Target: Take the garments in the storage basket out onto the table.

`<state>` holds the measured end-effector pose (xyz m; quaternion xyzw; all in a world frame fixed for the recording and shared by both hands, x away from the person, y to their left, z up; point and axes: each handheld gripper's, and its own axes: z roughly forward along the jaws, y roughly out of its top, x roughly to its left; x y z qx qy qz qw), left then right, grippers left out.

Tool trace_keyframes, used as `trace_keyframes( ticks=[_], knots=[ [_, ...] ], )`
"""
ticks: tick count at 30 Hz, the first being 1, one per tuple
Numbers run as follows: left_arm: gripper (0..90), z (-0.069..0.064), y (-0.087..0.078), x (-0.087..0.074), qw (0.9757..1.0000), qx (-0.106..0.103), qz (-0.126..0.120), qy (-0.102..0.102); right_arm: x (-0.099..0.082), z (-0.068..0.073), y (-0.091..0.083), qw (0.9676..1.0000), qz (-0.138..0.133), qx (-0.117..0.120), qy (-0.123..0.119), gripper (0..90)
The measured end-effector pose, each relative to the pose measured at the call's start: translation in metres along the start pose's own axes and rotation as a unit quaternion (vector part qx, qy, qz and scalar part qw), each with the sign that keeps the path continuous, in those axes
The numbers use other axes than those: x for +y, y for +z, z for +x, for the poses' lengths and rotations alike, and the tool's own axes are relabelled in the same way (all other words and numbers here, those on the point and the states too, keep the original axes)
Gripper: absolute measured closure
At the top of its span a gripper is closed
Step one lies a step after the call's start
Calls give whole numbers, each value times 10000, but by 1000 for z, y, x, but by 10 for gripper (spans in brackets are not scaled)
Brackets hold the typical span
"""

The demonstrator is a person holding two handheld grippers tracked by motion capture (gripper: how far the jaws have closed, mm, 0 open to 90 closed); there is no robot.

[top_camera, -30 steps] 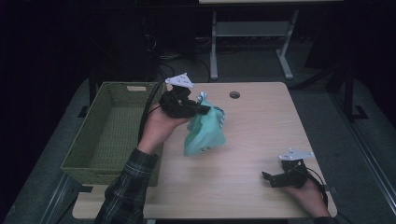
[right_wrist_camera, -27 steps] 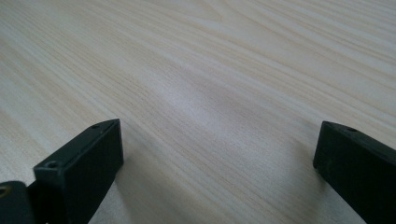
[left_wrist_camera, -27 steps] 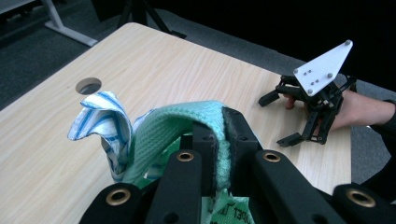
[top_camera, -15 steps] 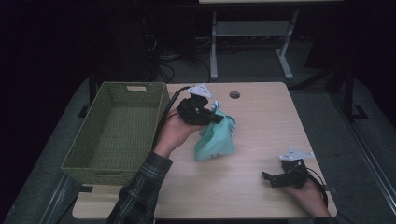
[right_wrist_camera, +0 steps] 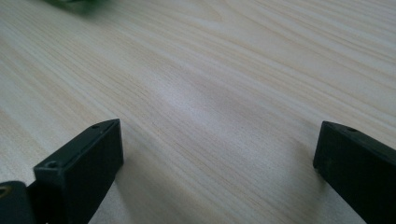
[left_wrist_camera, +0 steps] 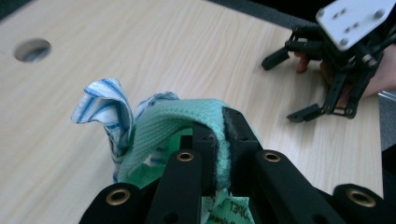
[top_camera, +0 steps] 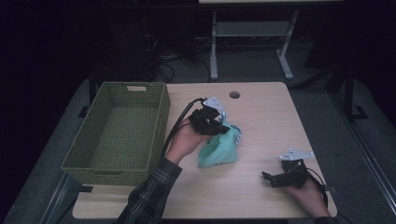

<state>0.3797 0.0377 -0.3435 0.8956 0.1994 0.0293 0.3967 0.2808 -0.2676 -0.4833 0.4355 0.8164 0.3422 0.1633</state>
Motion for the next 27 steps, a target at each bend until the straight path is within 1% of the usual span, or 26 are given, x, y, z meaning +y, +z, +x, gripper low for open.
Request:
trace_keyframes(
  ticks=[1,3,4,5,6,7,8,9,10,15,16,17,19,20,22,27],
  knots=[
    [841,-1,8,-4,9999,-22,98,-10,0,0,0,10000,1,0,0,11],
    [841,-2,16,-9,9998,-28,202,3,0,0,0,10000,0,0,-1,11],
    [841,-3,20,-11,9998,-61,205,-50,0,0,0,10000,0,1,0,11],
    [841,-2,23,-13,9997,-87,232,-30,0,0,0,10000,0,0,-3,11],
    [841,-3,27,-16,9996,-104,237,-87,0,0,0,10000,0,0,-3,11],
    [841,-4,31,-18,9995,-123,297,-81,0,0,0,10000,-1,-1,-3,11],
    [841,-4,31,-18,9995,-123,297,-81,0,0,0,10000,-1,-1,-3,11],
    [841,-4,35,-20,9993,-142,320,-96,0,0,0,10000,1,0,0,11],
    [841,-6,43,-25,9991,-173,381,-122,0,0,0,10000,1,-1,-4,11],
    [840,-8,60,-35,9979,-213,597,-131,0,0,0,10000,1,0,-2,11],
    [841,-8,63,-36,9975,-213,671,-77,0,0,0,10000,-5,2,-1,11],
    [841,-9,67,-38,9973,-219,695,-131,0,0,0,10000,-2,2,-1,11],
    [840,-9,74,-42,9966,-245,787,-94,0,0,0,10000,-1,2,-2,11],
    [840,-9,77,-43,9963,-250,811,-109,0,0,0,10000,-3,2,-2,11],
    [840,-10,83,-45,9957,-249,885,-56,0,0,0,10000,-1,3,-5,11],
    [838,-9,90,-50,9950,-291,950,-81,0,0,0,10000,-1,0,-5,11]
  ],
)
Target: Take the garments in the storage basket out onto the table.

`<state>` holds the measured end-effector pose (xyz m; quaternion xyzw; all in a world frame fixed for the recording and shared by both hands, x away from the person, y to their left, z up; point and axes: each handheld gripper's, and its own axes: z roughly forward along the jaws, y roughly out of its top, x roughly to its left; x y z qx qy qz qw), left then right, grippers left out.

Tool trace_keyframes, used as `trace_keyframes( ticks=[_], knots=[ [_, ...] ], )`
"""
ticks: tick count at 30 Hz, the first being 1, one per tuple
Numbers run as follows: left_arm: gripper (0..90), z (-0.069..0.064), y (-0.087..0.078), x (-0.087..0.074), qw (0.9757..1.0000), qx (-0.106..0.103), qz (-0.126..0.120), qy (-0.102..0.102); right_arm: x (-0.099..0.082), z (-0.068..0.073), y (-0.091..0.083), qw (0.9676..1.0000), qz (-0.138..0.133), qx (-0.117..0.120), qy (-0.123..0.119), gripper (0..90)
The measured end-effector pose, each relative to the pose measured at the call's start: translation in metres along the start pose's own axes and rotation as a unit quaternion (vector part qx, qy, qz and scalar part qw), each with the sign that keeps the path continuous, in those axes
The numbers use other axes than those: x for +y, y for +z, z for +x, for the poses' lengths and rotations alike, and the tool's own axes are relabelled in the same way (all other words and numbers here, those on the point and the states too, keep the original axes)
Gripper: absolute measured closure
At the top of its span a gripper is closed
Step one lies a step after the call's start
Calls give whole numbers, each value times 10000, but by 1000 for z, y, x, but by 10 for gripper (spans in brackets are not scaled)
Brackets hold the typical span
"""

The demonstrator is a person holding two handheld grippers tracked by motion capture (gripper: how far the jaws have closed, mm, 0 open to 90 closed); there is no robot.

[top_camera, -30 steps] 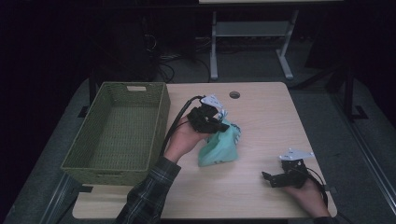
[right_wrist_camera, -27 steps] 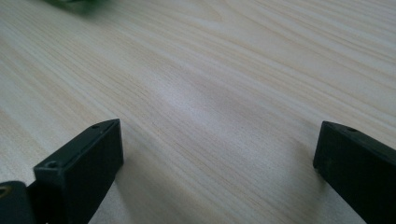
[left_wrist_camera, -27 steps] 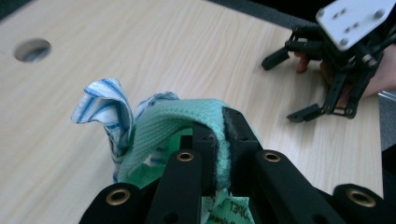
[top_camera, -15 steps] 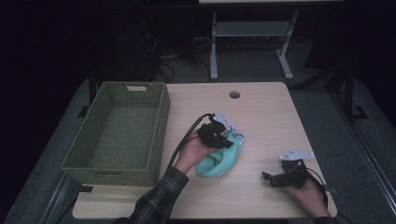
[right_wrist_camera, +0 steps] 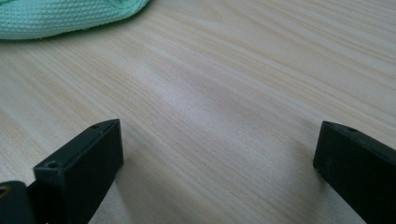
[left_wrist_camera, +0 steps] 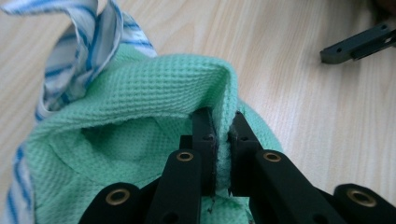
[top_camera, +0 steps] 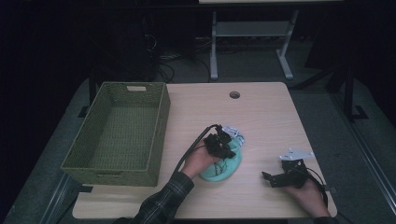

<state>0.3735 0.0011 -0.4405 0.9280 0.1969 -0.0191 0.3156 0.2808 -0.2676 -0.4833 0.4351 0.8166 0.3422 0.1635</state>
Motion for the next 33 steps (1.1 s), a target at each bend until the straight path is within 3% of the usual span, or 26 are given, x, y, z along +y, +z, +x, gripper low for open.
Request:
trace_keyframes(
  ticks=[4,7,8,13,17,19,24,31,33],
  knots=[
    [817,-1,2,-2,10000,-77,-6,-45,0,0,0,10000,1,0,2,11],
    [704,1,-3,-2,9998,-182,-2,-74,0,0,0,10000,1,0,1,11],
    [662,-1,-8,-1,9997,-200,-116,-92,0,0,0,10000,1,0,0,11],
    [508,-3,-28,0,9992,-94,-377,-100,0,0,0,10000,1,-1,1,11],
    [490,-4,-43,-2,9986,-8,-516,-87,0,0,0,10000,1,0,3,11],
    [514,-3,-56,-8,9976,72,-669,-169,0,0,0,10000,4,-1,8,11],
    [628,2,-67,-20,9967,206,-719,-318,0,0,0,10000,0,-1,-2,11],
    [895,10,-71,-45,9962,611,-437,-450,0,0,0,10000,2,0,-3,11],
    [896,11,-71,-47,9958,635,-421,-507,0,0,0,10000,5,0,-4,11]
  ],
)
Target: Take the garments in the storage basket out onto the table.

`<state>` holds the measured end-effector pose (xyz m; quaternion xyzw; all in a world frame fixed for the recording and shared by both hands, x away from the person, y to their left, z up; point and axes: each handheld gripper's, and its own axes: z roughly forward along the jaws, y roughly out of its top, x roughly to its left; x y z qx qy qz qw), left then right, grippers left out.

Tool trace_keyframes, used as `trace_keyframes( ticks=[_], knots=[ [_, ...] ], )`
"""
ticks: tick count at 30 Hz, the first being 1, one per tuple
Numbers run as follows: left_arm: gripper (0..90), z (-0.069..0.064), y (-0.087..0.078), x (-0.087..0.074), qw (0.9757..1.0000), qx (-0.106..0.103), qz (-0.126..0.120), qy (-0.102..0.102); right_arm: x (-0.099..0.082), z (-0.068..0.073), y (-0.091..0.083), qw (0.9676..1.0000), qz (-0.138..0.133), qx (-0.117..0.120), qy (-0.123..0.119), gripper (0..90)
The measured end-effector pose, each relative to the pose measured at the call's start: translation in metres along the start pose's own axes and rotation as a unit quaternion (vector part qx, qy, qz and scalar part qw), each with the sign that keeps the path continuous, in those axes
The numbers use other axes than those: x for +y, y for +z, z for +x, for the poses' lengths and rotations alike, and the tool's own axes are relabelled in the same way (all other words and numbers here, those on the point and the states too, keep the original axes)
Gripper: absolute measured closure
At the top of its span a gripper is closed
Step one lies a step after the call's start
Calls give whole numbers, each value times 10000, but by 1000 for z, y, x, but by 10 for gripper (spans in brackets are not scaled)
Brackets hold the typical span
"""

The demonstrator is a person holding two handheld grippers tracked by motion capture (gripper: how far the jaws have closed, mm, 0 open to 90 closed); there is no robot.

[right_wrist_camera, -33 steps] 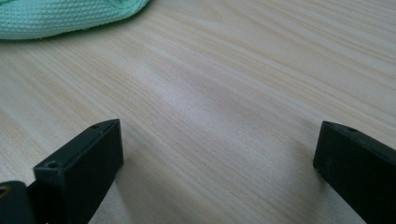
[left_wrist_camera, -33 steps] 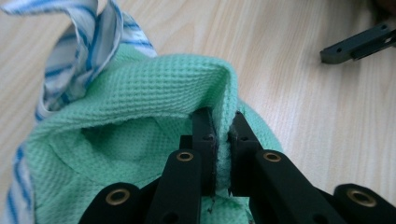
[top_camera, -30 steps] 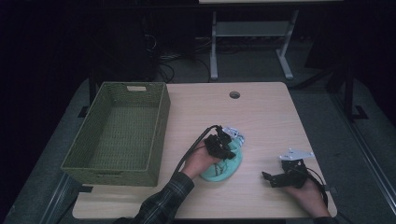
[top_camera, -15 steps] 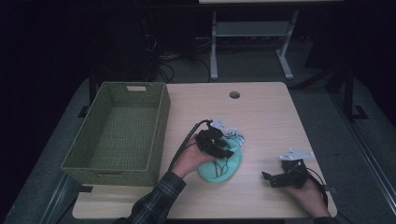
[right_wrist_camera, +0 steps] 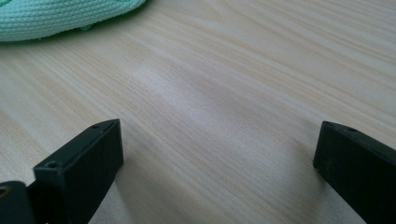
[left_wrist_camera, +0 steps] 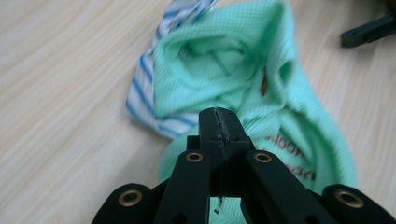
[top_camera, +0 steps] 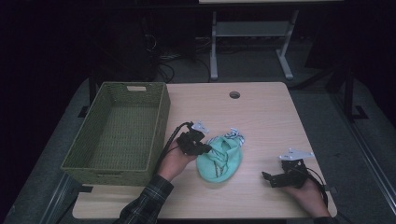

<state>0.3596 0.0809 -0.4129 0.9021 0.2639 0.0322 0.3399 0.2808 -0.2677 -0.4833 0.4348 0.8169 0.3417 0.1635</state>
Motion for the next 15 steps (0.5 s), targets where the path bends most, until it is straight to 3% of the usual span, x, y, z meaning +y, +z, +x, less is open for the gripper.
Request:
trace_keyframes(
  ticks=[2,4,5,8,13,15],
  knots=[
    [897,4,4,-6,9999,92,122,-63,0,0,0,10000,2,1,4,11],
    [897,4,7,-8,9998,105,82,-149,0,0,0,10000,0,1,2,11],
    [897,6,12,-9,9996,94,222,-172,0,0,0,10000,4,1,3,11],
    [897,5,17,-12,9988,183,433,-104,0,0,0,10000,4,0,1,11],
    [897,6,26,-22,9974,161,701,-67,0,0,0,10000,4,1,1,11],
    [897,5,28,-25,9974,144,698,-99,0,0,0,10000,3,1,0,11]
  ],
)
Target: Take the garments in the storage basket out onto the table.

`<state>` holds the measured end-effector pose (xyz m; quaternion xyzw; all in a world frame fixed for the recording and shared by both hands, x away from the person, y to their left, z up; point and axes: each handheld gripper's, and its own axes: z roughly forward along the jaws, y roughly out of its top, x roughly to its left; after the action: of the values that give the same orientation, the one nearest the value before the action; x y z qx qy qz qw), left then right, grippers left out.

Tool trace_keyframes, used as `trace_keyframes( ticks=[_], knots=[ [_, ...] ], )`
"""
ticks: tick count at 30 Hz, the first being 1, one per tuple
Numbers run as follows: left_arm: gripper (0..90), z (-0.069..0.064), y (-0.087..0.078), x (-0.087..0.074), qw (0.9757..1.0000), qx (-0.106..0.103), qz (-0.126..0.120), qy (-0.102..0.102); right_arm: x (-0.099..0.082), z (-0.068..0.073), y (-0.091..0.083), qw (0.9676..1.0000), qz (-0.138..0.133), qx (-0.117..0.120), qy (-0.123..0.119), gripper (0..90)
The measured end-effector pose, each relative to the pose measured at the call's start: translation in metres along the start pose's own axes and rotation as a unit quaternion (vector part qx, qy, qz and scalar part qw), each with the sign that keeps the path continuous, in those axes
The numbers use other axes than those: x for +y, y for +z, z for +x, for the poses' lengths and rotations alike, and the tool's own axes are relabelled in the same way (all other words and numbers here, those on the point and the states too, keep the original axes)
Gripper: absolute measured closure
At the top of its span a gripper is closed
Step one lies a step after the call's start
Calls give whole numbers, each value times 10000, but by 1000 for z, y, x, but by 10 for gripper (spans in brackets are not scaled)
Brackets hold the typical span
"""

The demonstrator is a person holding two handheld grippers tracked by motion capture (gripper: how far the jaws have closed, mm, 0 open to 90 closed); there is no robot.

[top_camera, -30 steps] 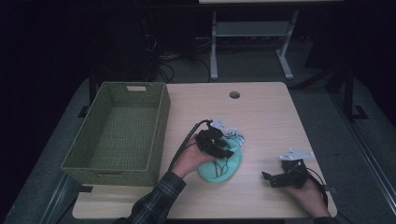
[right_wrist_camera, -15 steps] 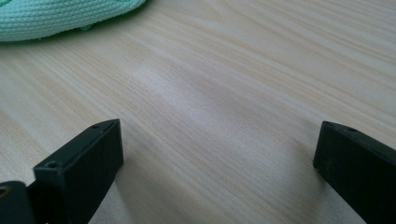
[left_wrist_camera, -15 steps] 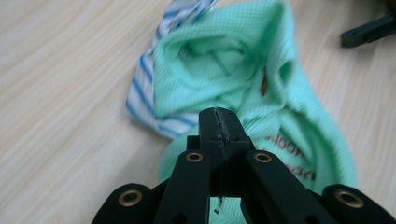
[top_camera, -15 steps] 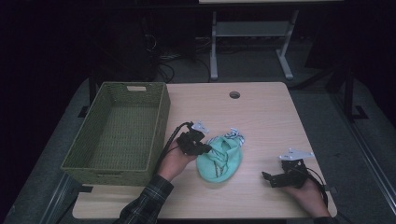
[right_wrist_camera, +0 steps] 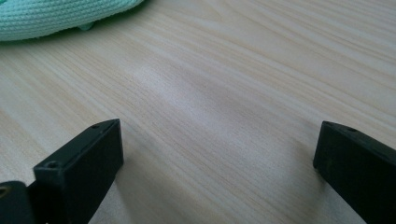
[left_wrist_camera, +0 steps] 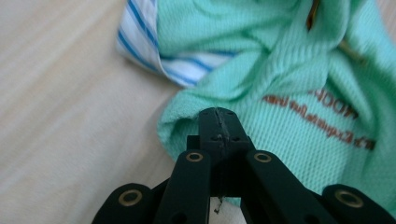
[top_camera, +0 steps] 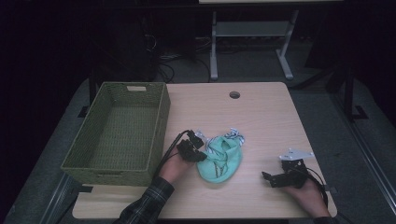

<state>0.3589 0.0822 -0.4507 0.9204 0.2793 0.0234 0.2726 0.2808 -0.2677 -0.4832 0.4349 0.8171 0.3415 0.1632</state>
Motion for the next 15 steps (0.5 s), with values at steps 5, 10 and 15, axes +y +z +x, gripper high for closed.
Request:
trace_keyframes(
  ticks=[5,10,15],
  knots=[
    [896,-9,-3,-6,9999,-101,14,93,0,0,0,10000,1,-1,2,11],
    [896,-21,-5,-15,9995,-268,-50,146,0,0,0,10000,6,-3,1,11],
    [894,-28,-7,-21,9991,-355,-35,235,3,1,-1,9999,154,-13,52,14]
  ],
)
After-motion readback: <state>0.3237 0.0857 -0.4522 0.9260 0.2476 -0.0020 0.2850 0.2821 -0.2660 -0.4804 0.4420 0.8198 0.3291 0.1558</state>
